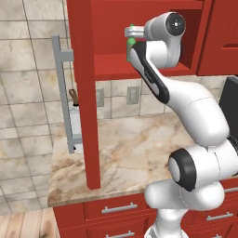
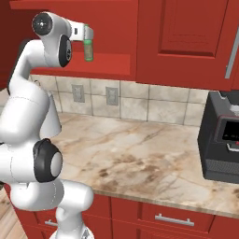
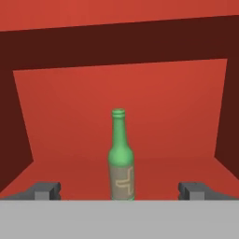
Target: Get the candle and the beer from the cabinet and move them to the dining counter.
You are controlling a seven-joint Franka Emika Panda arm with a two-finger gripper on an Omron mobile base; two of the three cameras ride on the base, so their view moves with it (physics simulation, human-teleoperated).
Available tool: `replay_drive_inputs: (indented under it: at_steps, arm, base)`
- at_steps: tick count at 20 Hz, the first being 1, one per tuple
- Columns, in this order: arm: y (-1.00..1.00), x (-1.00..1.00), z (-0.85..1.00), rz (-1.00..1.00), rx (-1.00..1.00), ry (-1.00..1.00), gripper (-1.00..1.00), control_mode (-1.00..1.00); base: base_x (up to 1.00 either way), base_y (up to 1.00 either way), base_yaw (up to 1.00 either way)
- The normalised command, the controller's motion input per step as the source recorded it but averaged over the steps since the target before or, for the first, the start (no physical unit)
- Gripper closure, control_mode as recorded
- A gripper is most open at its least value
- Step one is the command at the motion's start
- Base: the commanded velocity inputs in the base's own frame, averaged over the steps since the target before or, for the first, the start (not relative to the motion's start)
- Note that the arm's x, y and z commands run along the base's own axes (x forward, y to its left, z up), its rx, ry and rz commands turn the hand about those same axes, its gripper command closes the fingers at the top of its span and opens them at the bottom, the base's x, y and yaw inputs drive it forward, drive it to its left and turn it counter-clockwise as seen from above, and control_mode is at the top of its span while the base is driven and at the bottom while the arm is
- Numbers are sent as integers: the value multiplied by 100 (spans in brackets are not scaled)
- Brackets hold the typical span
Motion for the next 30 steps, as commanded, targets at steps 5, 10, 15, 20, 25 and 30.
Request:
replay_drive_inputs:
  at_steps: [5,10,15,20,25,30]
  arm:
    - [-5,28,0,0,0,-1,-100,-100]
    - [0,24,-9,0,0,-2,-100,-100]
    - [0,23,-9,0,0,-1,-100,-100]
    - [0,12,0,0,0,0,-100,-100]
    - [0,12,0,0,0,0,-100,-100]
    - [0,17,-2,0,0,0,-100,-100]
  base:
    - [0,0,0]
    - [0,0,0]
    - [0,0,0]
    - [0,0,0]
    - [0,0,0]
    - [0,0,0]
